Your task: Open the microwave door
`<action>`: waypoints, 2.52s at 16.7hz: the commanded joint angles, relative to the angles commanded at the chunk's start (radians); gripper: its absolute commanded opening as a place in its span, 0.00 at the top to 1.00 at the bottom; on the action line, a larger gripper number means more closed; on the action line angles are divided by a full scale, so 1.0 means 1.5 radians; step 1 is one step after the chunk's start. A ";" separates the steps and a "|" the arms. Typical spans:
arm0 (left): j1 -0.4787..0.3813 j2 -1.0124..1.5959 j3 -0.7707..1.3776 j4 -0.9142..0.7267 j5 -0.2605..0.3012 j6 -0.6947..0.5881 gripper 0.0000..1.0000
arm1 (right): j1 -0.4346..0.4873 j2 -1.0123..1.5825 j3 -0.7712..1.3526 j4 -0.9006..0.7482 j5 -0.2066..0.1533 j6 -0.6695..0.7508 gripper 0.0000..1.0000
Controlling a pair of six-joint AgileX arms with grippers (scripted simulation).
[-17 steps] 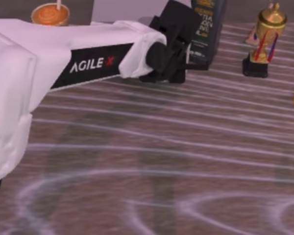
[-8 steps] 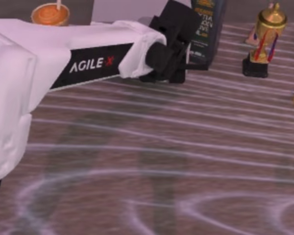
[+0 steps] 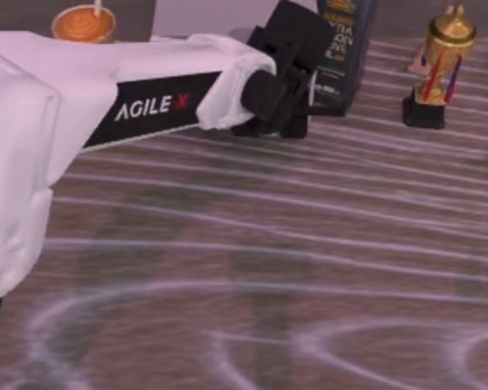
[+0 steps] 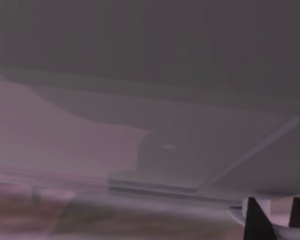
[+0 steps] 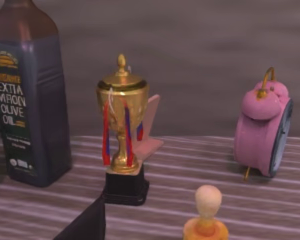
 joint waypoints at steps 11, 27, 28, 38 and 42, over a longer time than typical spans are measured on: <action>0.006 -0.037 -0.062 0.039 0.032 0.045 1.00 | 0.000 0.000 0.000 0.000 0.000 0.000 0.00; 0.006 -0.037 -0.062 0.039 0.032 0.045 1.00 | 0.000 0.000 0.000 0.000 0.000 0.000 0.00; 0.006 -0.037 -0.062 0.039 0.032 0.045 1.00 | 0.000 0.000 0.000 0.000 0.000 0.000 0.00; 0.004 -0.042 -0.080 0.045 0.044 0.055 1.00 | 0.000 0.000 0.000 0.000 0.000 0.000 0.00; 0.013 -0.071 -0.113 0.072 0.064 0.086 1.00 | 0.000 0.000 0.000 0.000 0.000 0.000 0.00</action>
